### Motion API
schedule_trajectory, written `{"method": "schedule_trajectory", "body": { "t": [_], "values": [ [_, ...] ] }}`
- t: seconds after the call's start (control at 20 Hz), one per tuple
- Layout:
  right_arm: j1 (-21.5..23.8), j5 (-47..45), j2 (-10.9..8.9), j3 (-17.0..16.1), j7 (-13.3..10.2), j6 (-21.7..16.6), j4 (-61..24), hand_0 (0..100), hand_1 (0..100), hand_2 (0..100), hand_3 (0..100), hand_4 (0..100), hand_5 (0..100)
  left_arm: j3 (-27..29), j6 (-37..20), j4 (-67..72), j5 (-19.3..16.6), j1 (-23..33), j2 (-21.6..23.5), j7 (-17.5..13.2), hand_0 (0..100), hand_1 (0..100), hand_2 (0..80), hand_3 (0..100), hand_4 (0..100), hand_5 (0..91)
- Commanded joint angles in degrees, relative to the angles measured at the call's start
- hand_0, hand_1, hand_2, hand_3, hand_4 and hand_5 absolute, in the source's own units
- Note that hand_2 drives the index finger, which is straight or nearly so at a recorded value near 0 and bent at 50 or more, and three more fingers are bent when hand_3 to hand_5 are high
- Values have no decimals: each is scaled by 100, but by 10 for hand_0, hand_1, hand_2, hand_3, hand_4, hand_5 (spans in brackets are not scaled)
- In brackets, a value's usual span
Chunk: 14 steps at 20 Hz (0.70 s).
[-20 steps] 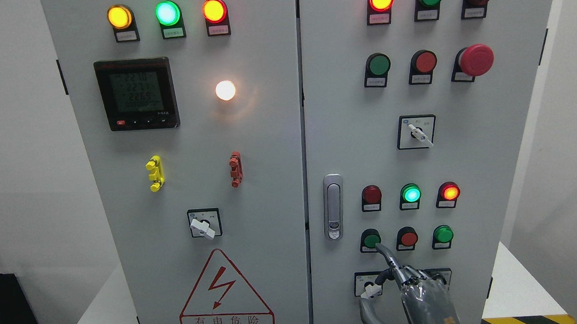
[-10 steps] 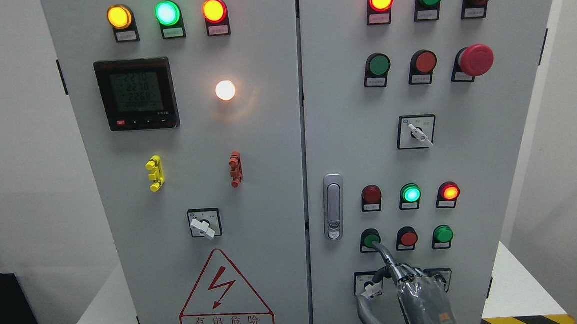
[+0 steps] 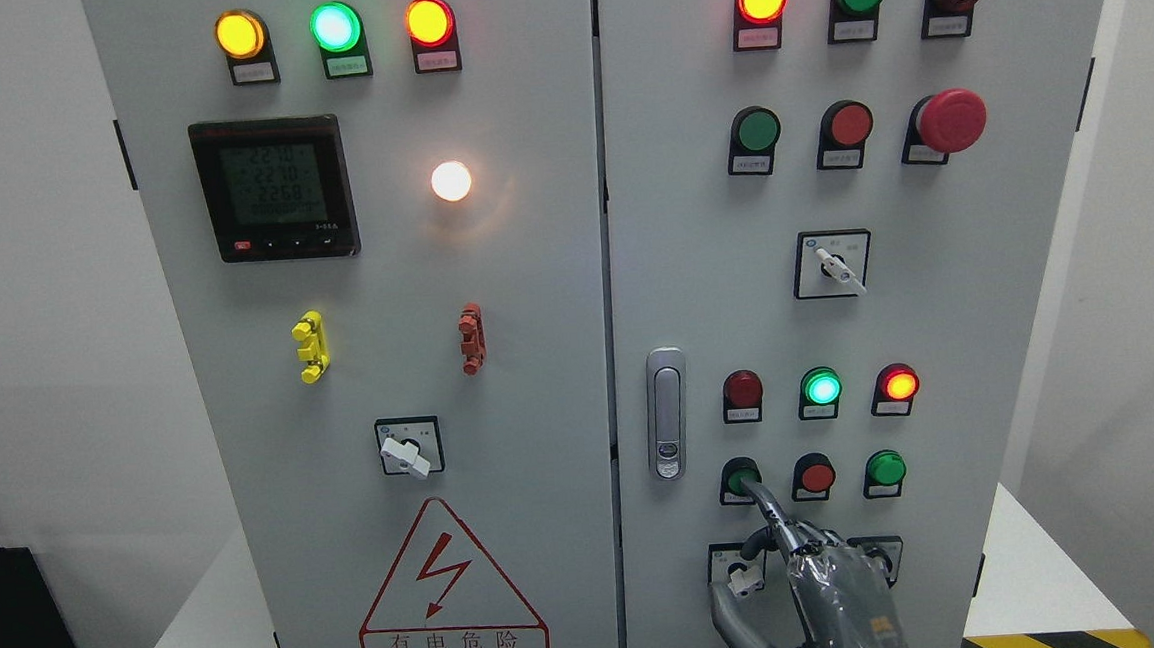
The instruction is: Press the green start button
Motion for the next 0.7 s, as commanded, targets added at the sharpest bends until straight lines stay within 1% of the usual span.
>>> {"method": "schedule_trajectory", "body": {
  "t": [0.0, 0.4, 0.65],
  "values": [
    [-43, -1, 3, 41, 14, 14, 184, 520, 337, 0, 562, 552, 437, 0, -2, 0, 0, 0, 0, 0, 120, 556, 0, 0, 0, 0],
    [-43, -10, 3, 50, 5, 14, 167, 524, 338, 0, 563, 548, 436, 0, -2, 0, 0, 0, 0, 0, 120, 556, 0, 0, 0, 0],
    [-17, -71, 3, 41, -4, 6, 0, 528, 341, 0, 564, 551, 435, 0, -2, 0, 0, 0, 0, 0, 120, 556, 0, 0, 0, 0]
  ]
}}
